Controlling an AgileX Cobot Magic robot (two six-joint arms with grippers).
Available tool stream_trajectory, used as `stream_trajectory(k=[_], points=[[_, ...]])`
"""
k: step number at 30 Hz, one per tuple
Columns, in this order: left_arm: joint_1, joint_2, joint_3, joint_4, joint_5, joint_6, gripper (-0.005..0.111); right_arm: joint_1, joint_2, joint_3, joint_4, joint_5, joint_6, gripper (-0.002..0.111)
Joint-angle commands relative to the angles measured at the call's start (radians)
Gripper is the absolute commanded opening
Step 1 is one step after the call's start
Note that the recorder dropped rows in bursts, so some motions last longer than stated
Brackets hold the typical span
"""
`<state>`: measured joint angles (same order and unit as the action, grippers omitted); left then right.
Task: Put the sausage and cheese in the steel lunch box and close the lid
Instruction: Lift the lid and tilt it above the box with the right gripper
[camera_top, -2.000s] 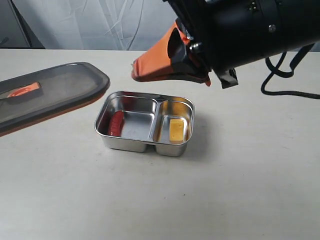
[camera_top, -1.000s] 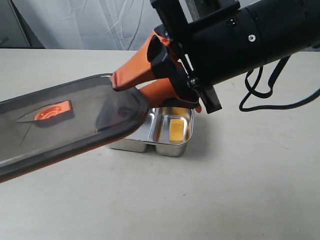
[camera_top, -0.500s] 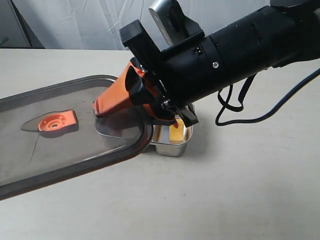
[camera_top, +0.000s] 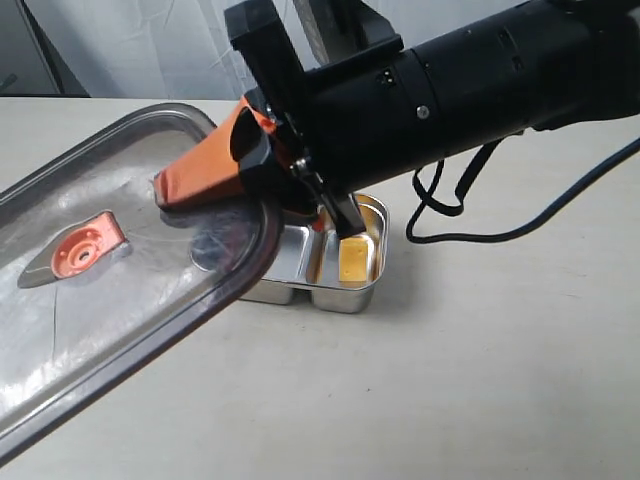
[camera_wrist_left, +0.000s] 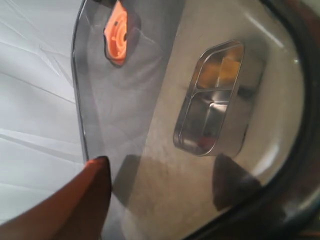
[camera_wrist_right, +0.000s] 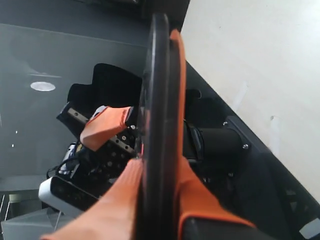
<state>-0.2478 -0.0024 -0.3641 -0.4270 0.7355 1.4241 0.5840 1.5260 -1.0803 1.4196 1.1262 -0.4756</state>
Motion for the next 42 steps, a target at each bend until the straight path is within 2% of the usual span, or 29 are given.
stream_trajectory(k=[1, 10, 13, 17, 22, 24, 27, 32, 34, 37, 39, 42], points=[[-0.006, 0.002, -0.004, -0.043, -0.053, -0.040, 0.059, 0.015, -0.005, -0.002, -0.022, 0.020, -0.056, -0.001], [-0.006, 0.002, -0.004, 0.036, 0.022, -0.091, 0.059, 0.010, -0.007, -0.002, 0.050, 0.022, -0.111, -0.001], [-0.006, 0.002, -0.004, 0.078, 0.047, -0.091, 0.059, -0.020, -0.010, -0.002, 0.075, 0.045, -0.121, -0.001], [-0.006, 0.002, -0.004, 0.234, 0.042, -0.194, 0.059, -0.058, -0.011, -0.002, 0.119, 0.091, -0.141, -0.001], [-0.006, 0.002, -0.004, 0.283, 0.042, -0.284, 0.059, -0.110, -0.011, -0.002, 0.165, 0.010, -0.201, -0.001], [-0.006, 0.002, -0.004, 0.281, 0.040, -0.304, 0.059, -0.125, -0.011, -0.002, 0.165, -0.090, -0.204, -0.001], [-0.006, 0.002, -0.004, 0.268, 0.000, -0.376, 0.059, -0.125, -0.018, -0.002, 0.165, -0.360, -0.204, -0.001], [-0.006, 0.002, -0.004, 0.272, -0.133, -0.548, 0.058, -0.125, -0.018, 0.039, 0.170, -0.526, -0.204, -0.001], [-0.006, 0.002, -0.002, 0.272, -0.200, -0.596, 0.054, -0.125, -0.018, 0.069, 0.191, -0.564, -0.204, -0.001], [-0.006, 0.027, 0.023, 0.272, -0.244, -0.580, 0.047, -0.125, -0.018, 0.126, 0.284, -0.597, -0.207, -0.001], [-0.006, 0.060, 0.050, 0.272, -0.272, -0.520, 0.047, -0.125, -0.018, 0.167, 0.325, -0.611, -0.283, -0.001], [-0.006, 0.099, 0.074, 0.245, -0.365, -0.445, 0.047, -0.125, -0.018, 0.204, 0.325, -0.640, -0.290, -0.001]])
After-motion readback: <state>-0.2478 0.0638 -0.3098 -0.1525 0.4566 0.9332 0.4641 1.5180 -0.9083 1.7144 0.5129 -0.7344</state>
